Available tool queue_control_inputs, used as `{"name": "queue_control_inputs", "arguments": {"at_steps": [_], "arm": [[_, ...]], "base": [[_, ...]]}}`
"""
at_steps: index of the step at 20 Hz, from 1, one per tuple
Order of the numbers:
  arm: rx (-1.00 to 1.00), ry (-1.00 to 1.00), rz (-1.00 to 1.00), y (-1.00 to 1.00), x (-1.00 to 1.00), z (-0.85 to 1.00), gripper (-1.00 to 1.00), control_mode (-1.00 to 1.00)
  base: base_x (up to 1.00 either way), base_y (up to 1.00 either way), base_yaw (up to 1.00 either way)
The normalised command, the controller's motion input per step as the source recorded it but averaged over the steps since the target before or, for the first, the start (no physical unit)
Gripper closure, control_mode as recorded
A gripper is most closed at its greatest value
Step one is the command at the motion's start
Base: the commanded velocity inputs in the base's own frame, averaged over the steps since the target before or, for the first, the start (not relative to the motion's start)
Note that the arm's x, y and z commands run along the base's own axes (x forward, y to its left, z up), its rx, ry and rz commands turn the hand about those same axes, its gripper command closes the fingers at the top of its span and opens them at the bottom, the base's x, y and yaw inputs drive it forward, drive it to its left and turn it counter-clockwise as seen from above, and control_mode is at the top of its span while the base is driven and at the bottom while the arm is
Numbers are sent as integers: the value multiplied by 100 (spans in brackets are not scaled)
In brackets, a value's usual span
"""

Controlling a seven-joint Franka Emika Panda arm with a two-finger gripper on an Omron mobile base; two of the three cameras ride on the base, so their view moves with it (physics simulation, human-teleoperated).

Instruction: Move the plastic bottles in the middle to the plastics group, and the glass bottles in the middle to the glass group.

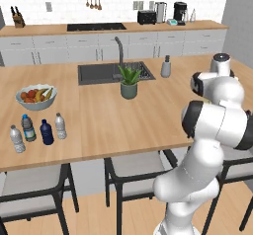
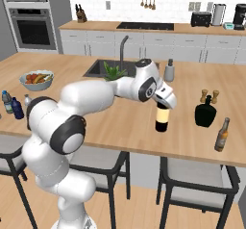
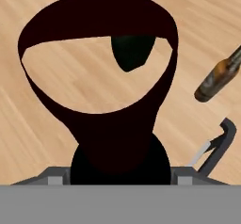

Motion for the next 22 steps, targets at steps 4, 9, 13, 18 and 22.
{"name": "queue_control_inputs", "arguments": {"at_steps": [4,9,13,18,22], "arm": [[2,-3,-7,-59,-10,0,100,-100],[1,-2,-7,-59,-8,-7,100,-100],[0,-11,-7,-41,0,-1,100,-100],[1,-8,-1,-26,0,0,100,-100],[0,0,-1,-18,0,0,100,-100]], "base": [[0,0,0],[0,0,0],[0,0,0],[0,0,0],[0,0,0]]}}
